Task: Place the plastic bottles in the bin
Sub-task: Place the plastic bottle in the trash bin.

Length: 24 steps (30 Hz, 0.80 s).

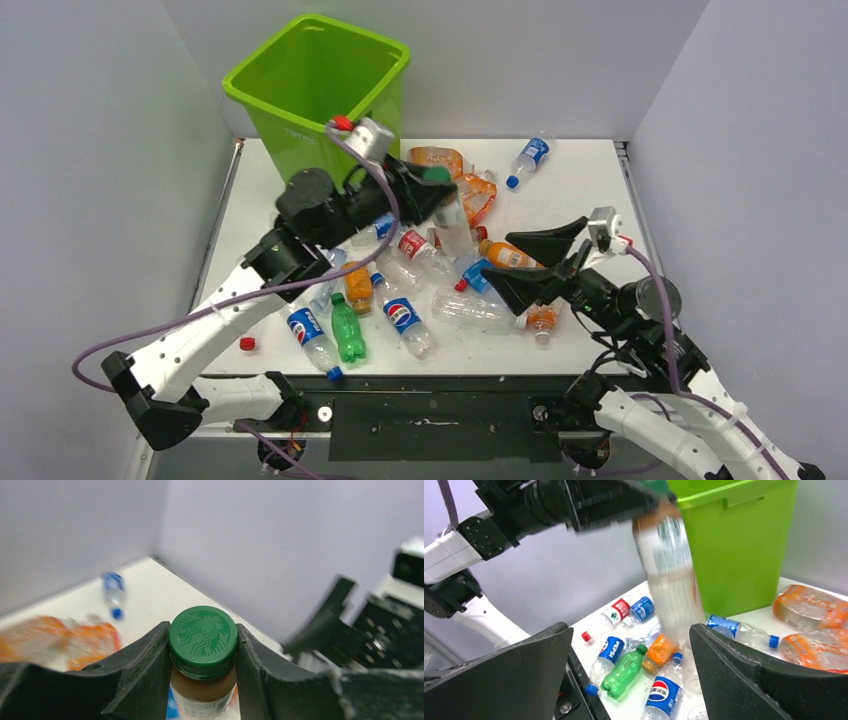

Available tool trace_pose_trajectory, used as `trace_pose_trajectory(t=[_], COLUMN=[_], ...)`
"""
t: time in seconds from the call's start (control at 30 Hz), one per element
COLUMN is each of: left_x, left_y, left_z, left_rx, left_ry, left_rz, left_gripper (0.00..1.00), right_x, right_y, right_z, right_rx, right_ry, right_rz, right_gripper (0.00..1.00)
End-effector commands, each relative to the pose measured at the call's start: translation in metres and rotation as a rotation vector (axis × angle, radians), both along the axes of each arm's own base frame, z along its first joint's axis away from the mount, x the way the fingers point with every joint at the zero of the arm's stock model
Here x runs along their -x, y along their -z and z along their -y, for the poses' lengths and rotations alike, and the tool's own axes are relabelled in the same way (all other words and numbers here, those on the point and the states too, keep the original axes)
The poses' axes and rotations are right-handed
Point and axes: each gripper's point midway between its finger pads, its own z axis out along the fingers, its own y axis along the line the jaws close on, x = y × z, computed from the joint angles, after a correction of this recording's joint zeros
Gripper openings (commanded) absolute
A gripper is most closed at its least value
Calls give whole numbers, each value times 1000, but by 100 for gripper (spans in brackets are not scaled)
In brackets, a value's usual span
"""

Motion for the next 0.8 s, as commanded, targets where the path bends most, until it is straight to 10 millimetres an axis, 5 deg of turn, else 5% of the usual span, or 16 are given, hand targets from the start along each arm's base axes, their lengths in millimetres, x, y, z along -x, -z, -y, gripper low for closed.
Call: trace_pose_trajectory(t=[0.0, 0.17, 0.3, 0.47, 0.67, 0.7, 0.77], left_x=[-25, -59, -92, -155, -226, -234, -242], left_y=[-121, -179, -200, -195, -170, -168, -163], left_z=[-89, -160, -195, -214, -203, -199, -187], left_rx=[182, 135, 49, -15, -107, -112, -131], left_ry=[-353, -759, -959, -1072, -1075, -1069, -1030], left_rz=[268, 441, 500, 482, 463, 457, 435], left_gripper=[0, 0, 0, 0, 0, 8, 56], right_x=[-3, -19, -31, -44, -48, -48, -50], right_y=[-6, 20, 41, 63, 77, 77, 79], right_z=[33, 79, 103, 120, 115, 114, 114], right_rx=[-21, -72, -76, -33, -4, 0, 11], right_ry=[151, 400, 547, 681, 674, 675, 684], right_rz=[10, -29, -99, -176, -197, -198, -200], right_gripper=[90, 90, 90, 90, 90, 90, 90])
